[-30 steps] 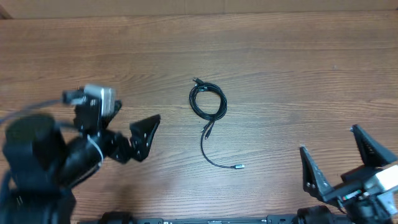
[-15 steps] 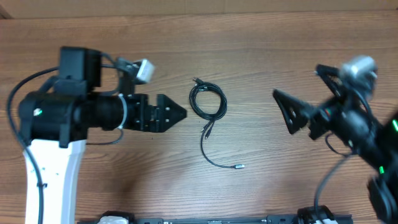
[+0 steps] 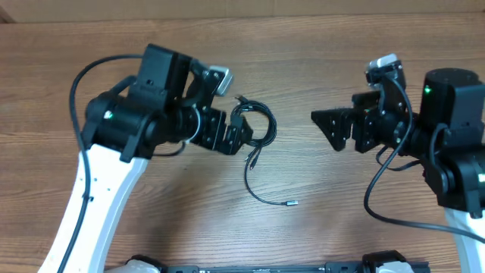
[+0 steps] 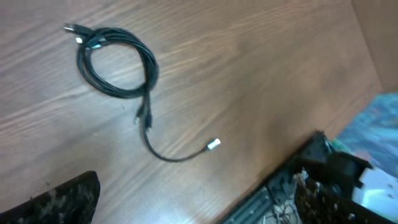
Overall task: Untangle cables
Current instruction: 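Raise both arms and swing grippers toward the black cable bundle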
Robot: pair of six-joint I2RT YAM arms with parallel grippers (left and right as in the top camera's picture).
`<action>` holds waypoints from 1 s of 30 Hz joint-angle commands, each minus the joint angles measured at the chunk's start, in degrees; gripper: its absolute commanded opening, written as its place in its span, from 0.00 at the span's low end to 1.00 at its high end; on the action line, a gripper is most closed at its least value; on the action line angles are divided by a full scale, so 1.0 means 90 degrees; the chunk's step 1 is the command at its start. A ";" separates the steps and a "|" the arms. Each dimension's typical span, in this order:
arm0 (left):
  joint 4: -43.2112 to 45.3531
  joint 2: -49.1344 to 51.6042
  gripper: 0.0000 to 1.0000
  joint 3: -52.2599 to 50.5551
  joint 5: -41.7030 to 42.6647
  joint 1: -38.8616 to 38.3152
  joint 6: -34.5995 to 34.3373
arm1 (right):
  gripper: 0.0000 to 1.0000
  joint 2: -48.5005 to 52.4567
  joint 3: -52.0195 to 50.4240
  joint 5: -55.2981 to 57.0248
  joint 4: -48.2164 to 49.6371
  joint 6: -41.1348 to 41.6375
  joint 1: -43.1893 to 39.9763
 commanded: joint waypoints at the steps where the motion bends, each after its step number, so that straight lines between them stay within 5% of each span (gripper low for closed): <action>1: 0.0019 0.0233 0.99 0.0136 -0.0342 -0.0041 -0.0172 | 1.00 0.0216 0.0202 -0.0097 -0.0240 0.0017 -0.0010; 5: 0.0185 0.0464 0.98 0.0136 -0.0420 -0.0046 -0.0260 | 1.00 0.0393 0.0202 -0.0097 -0.0539 0.0017 -0.0010; 6: 0.0175 0.0546 0.91 0.0136 -0.0391 -0.0051 -0.0345 | 1.00 0.0425 0.0202 -0.0095 -0.0578 0.0017 -0.0010; 8: 0.0138 0.0736 0.62 0.0134 -0.0381 -0.0056 -0.0347 | 1.00 0.0469 0.0202 -0.0102 -0.0724 0.0027 -0.0010; 9: 0.0138 0.0840 0.28 0.0134 -0.0384 -0.0053 -0.0347 | 0.92 0.0486 0.0202 -0.0097 -0.0787 0.0165 -0.0010; 10: 0.0141 0.0942 0.04 0.0134 -0.0376 -0.0053 -0.0369 | 0.74 0.0503 0.0199 -0.0097 -0.0811 0.0471 -0.0010; 11: 0.0146 0.1064 0.04 0.0134 -0.0386 -0.0053 -0.0493 | 0.31 0.0515 0.0199 -0.0092 -0.0775 0.0797 -0.0010; 12: 0.0172 0.1178 0.04 0.0134 -0.0391 -0.0056 -0.0607 | 0.04 0.0532 0.0199 -0.0041 -0.0678 0.1341 -0.0012; 16: 0.0340 0.1659 0.04 0.0134 -0.0401 -0.0053 -0.0852 | 0.04 0.0697 0.0187 0.0804 -0.0262 0.3157 -0.0005; 21: 0.0257 0.2050 0.04 0.0134 -0.0736 -0.0053 -0.0850 | 0.04 0.0993 0.0187 0.0920 -0.0359 0.3215 -0.0005; 30: 0.0243 0.2310 0.04 0.0134 -0.2883 -0.0032 -0.1205 | 0.04 0.1962 0.0112 0.0933 -0.0991 0.2968 -0.0005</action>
